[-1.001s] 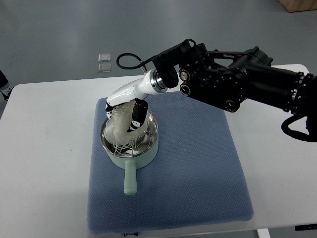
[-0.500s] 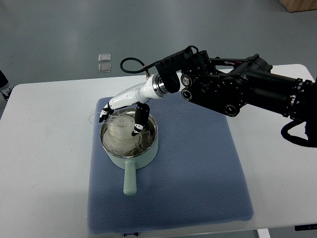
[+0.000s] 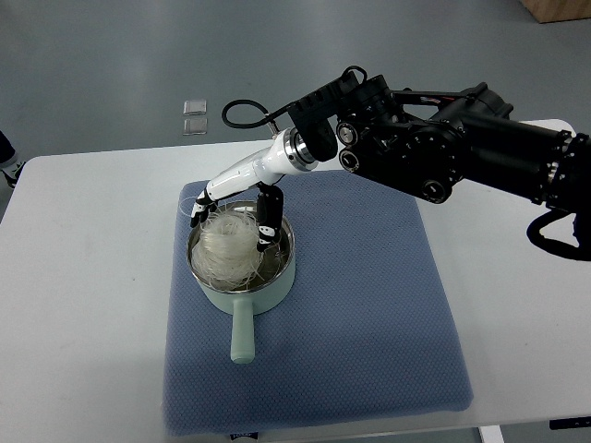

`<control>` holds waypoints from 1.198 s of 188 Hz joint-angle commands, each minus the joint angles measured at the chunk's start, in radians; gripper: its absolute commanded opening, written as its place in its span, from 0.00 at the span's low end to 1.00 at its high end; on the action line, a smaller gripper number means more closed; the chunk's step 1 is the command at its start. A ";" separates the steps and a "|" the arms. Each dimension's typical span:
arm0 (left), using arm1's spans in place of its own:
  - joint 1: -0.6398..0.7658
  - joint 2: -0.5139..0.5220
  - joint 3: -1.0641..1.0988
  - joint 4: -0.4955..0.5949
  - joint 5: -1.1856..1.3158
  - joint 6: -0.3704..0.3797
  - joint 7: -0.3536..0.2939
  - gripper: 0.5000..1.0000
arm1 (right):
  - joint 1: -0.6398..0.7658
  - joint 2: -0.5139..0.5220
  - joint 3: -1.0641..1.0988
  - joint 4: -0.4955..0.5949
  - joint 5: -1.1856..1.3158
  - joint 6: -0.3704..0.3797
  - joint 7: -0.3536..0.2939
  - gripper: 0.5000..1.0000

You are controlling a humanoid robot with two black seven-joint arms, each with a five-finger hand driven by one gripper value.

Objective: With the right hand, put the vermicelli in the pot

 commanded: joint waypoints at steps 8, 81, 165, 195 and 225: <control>0.000 0.000 0.000 0.000 0.000 0.000 0.000 1.00 | 0.044 -0.008 0.000 0.000 0.052 0.022 -0.001 0.81; 0.000 0.000 0.000 0.000 0.000 0.000 0.000 1.00 | 0.096 -0.045 0.002 0.000 0.073 0.022 0.002 0.81; 0.000 0.000 0.000 0.000 0.000 0.000 0.000 1.00 | 0.110 -0.079 0.032 0.003 0.087 0.022 0.005 0.81; 0.000 0.000 0.000 0.000 0.000 0.000 0.000 1.00 | 0.098 -0.114 0.115 -0.008 0.214 0.022 -0.005 0.81; 0.000 0.000 0.000 0.000 0.000 0.000 0.000 1.00 | 0.015 -0.211 0.183 -0.041 0.413 0.022 -0.007 0.81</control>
